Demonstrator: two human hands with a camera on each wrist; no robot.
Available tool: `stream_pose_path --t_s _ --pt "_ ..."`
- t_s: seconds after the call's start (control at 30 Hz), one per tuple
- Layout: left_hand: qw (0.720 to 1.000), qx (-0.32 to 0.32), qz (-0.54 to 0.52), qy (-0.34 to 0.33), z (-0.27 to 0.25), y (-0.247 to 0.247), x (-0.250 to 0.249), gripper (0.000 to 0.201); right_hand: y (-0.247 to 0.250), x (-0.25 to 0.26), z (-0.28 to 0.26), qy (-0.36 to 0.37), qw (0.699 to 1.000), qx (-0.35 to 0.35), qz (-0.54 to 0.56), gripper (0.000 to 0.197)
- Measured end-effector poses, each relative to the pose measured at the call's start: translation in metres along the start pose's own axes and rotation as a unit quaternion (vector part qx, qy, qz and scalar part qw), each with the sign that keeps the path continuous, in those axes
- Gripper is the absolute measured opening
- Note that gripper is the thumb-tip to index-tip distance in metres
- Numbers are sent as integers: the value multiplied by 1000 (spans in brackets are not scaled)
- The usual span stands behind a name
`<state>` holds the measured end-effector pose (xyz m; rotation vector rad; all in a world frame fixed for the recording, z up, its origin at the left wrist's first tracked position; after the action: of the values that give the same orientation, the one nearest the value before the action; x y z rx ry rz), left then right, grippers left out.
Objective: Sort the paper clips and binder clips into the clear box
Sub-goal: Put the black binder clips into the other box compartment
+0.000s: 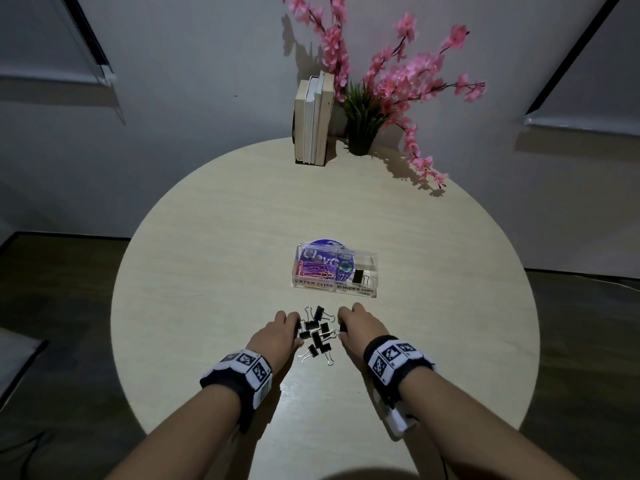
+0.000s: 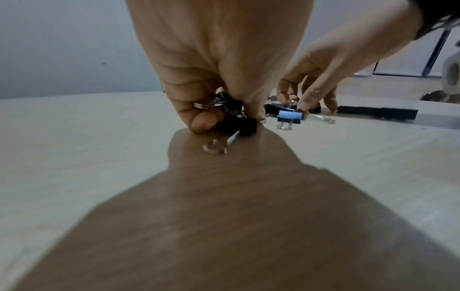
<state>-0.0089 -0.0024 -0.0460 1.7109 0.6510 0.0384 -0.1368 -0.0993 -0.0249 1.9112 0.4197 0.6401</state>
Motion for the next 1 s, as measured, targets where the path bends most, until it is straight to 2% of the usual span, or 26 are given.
stream_pose_path --t_s 0.07,0.17,0.33,0.43,0.53,0.6,0.63,0.67,0.7,0.73,0.83,0.9,0.97,1.0 --pt "1000 7 -18 -1 4 1 2 30 1 0 4 -15 999 4 33 17" --pt "998 8 -65 21 8 2 8 21 -2 -1 9 -22 997 23 72 21" --pt "992 -17 -121 43 12 5 10 26 -5 -2 9 -18 999 24 34 22" --pt "982 -44 -173 63 15 11 19 23 3 -2 7 -29 999 9 36 17" --pt "971 -66 -213 90 17 19 30 24 18 -5 6 -35 997 -29 60 28" --pt "961 -80 -240 110 18 24 36 25 26 -2 4 -20 994 -45 95 17" --pt "958 -86 -250 113 18 25 38 26 28 -1 3 -12 992 -42 115 19" --pt "957 -87 -254 114 18 26 39 26 29 -1 2 -10 991 -36 128 34" --pt "957 -85 -253 115 18 27 40 27 29 0 1 -8 990 -31 137 44" --pt "958 -79 -250 117 17 27 40 27 28 0 0 -10 990 -30 139 47" --pt "962 -40 -237 132 12 28 36 24 22 3 -1 -6 990 -31 140 25" --pt "973 -8 -188 132 3 31 30 23 17 8 -2 0 994 -25 109 18" --pt "988 32 -103 108 -7 28 25 43 14 15 -6 5 998 -21 51 11" --pt "993 48 -59 90 -11 25 23 56 12 18 -9 1 1000 -20 22 18"
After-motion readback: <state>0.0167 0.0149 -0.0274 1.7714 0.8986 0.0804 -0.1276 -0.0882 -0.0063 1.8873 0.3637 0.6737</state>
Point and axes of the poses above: each hand's wrist, its own z-axis towards the middle knuckle, its own y-axis out of the back of the hand, x = y × z, the point moved 4 cm from there along z, towards the middle knuckle, and after that the axes turned 11 degrees about -x, right-handed, at the moved point
